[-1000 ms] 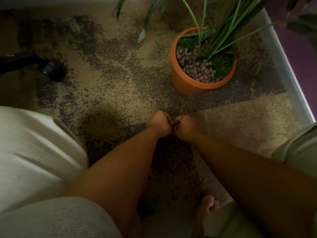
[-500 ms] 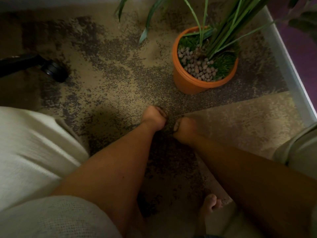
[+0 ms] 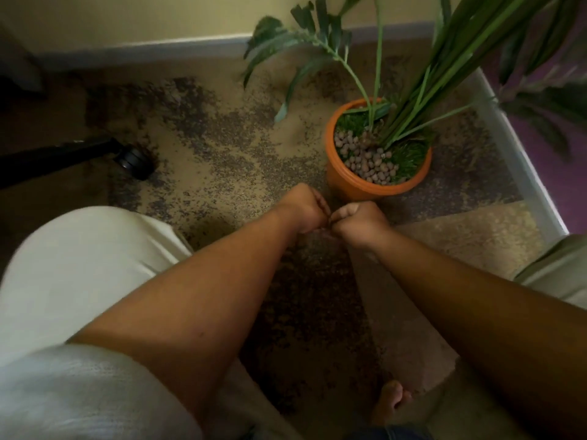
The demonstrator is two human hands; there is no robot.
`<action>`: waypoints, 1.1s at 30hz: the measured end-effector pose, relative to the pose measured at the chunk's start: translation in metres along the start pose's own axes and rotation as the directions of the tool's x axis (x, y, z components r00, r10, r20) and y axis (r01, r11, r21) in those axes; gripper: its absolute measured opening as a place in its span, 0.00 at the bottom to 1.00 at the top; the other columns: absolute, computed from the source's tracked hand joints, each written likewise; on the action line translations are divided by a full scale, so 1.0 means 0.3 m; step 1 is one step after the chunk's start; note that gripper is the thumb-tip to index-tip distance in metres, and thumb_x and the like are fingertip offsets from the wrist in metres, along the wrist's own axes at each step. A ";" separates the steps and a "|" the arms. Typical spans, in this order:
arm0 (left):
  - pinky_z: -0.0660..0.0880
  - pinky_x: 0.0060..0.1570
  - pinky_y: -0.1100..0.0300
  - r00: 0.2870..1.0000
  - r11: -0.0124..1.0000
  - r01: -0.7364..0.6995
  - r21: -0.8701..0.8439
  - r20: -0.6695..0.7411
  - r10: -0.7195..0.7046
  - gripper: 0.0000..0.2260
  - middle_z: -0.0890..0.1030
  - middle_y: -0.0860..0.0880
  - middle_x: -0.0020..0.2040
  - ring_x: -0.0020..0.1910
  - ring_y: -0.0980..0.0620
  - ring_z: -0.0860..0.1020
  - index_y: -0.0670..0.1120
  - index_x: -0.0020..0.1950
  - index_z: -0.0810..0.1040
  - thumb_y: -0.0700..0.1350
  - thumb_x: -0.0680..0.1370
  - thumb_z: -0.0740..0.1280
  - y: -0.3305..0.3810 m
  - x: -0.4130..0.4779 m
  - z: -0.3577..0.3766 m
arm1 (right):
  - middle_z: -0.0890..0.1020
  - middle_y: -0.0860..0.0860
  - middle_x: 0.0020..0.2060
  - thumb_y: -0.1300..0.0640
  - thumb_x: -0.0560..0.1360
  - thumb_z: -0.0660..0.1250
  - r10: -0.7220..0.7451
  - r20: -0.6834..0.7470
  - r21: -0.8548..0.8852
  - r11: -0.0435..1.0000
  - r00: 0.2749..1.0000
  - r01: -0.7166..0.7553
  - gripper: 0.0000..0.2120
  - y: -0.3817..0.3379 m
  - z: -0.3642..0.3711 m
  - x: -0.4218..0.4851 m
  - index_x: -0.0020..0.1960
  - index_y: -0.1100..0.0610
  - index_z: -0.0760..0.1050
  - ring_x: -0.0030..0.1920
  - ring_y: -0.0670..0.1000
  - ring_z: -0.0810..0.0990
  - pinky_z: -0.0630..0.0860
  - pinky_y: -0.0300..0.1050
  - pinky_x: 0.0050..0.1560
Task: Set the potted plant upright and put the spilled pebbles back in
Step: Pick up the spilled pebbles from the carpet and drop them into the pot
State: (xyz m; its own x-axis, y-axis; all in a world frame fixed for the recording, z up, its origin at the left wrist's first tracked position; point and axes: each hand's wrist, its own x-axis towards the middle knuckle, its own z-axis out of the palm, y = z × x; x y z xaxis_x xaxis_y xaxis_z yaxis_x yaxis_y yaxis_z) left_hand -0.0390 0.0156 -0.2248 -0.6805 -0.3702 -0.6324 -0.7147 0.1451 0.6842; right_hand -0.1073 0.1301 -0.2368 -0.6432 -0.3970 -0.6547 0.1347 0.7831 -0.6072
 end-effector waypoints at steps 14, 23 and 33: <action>0.73 0.34 0.64 0.954 0.954 -0.285 -0.089 -0.122 0.274 0.09 0.79 0.47 0.32 0.31 0.53 0.75 0.45 0.36 0.80 0.33 0.71 0.73 0.205 -0.020 -0.104 | 0.86 0.52 0.37 0.64 0.67 0.76 -0.205 -0.223 0.012 0.977 0.953 0.213 0.08 -0.150 -0.272 -0.028 0.35 0.52 0.82 0.42 0.54 0.86 0.83 0.49 0.46; 0.77 0.42 0.61 0.918 0.958 -0.288 0.004 -0.285 0.277 0.08 0.80 0.52 0.33 0.41 0.49 0.82 0.49 0.36 0.81 0.37 0.72 0.72 0.235 0.063 -0.082 | 0.83 0.50 0.42 0.60 0.73 0.74 -0.239 -0.353 -0.140 0.970 0.905 0.201 0.07 -0.126 -0.312 -0.010 0.51 0.55 0.81 0.44 0.49 0.82 0.75 0.40 0.45; 0.74 0.43 0.63 0.904 0.951 -0.297 0.086 -0.296 0.309 0.08 0.80 0.52 0.37 0.46 0.49 0.81 0.49 0.37 0.81 0.37 0.73 0.70 0.253 0.080 -0.077 | 0.82 0.49 0.41 0.62 0.73 0.73 -0.218 -0.449 -0.102 0.976 0.867 0.193 0.05 -0.111 -0.328 0.018 0.46 0.53 0.81 0.39 0.43 0.79 0.72 0.34 0.37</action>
State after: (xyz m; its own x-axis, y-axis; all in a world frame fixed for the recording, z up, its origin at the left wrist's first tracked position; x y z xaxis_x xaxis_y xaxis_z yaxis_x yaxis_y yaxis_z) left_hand -0.1057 -0.0034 -0.1797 -0.7878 -0.5617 -0.2526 -0.4917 0.3267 0.8071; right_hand -0.1895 0.1489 -0.1758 -0.9249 -0.3004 -0.2328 -0.0696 0.7361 -0.6733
